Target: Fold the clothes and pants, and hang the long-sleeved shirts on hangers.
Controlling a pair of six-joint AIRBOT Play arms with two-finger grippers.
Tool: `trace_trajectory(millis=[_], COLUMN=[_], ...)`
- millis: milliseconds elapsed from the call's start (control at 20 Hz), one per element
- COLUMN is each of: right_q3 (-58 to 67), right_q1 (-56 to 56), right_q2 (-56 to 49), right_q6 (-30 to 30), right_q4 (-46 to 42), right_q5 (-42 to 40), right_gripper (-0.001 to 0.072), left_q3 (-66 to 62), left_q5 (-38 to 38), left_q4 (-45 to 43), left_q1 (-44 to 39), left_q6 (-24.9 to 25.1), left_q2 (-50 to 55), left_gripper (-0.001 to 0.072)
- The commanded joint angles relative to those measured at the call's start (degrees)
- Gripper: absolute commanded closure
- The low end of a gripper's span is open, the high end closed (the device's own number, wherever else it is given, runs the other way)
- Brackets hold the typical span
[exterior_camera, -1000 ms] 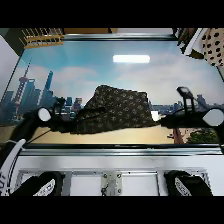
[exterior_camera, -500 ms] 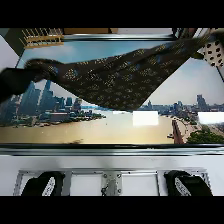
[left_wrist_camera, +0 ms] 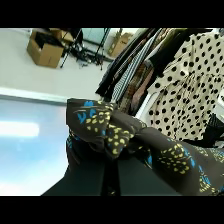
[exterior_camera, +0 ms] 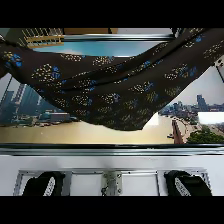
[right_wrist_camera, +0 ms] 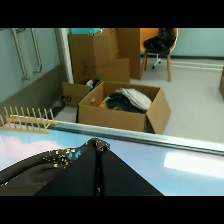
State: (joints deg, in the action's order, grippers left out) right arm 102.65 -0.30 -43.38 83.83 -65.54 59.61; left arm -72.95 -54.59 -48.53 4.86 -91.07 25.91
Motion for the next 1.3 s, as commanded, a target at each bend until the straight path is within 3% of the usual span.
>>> trace_trajectory(millis=[0,200,450,750,950,1000,1050,1100,1250], right_q3=[0.17,0.15,-2.14,-34.51,-55.91,-59.12,-61.64,-63.36,-64.50], right_q1=[0.02,0.02,0.09,2.21,4.46,4.72,4.72,4.72,4.72], right_q2=[-3.43,-12.72,-16.72,-6.51,-1.73,-1.31,-1.05,-1.07,-1.01], right_q6=[1.73,1.25,-4.17,-4.11,-2.01,-1.46,-1.33,-1.31,-1.31], right_q4=[-0.02,-1.44,-7.34,-6.25,-6.21,-5.99,-5.20,-4.22,-2.14], right_q5=[6.16,9.64,11.67,18.88,18.14,17.51,16.87,16.48,14.91], right_gripper=[0.0706,0.0706,0.0706,0.0706,0.0706,0.0706,0.0705,0.0706,0.0705], left_q3=[6.05,7.93,4.13,26.49,39.93,41.86,42.75,42.51,36.44], left_q5=[0.87,1.38,0.20,-12.11,-12.57,-11.76,-10.67,-9.49,-4.55], left_q4=[0.26,2.25,2.21,-12.35,-14.91,-14.93,-14.91,-14.97,-14.84], left_q1=[-0.07,-0.11,-0.07,-4.11,-6.97,-7.76,-8.35,-8.70,-8.70], left_q6=[-1.46,-0.79,8.17,8.17,8.17,8.17,8.17,8.17,8.13], left_q2=[3.41,17.46,29.66,27.50,26.49,26.49,26.49,26.47,26.49], left_gripper=[0.0697,0.0697,0.0697,0.0696,0.0696,0.0576,0.0238,0.0111,0.0118])
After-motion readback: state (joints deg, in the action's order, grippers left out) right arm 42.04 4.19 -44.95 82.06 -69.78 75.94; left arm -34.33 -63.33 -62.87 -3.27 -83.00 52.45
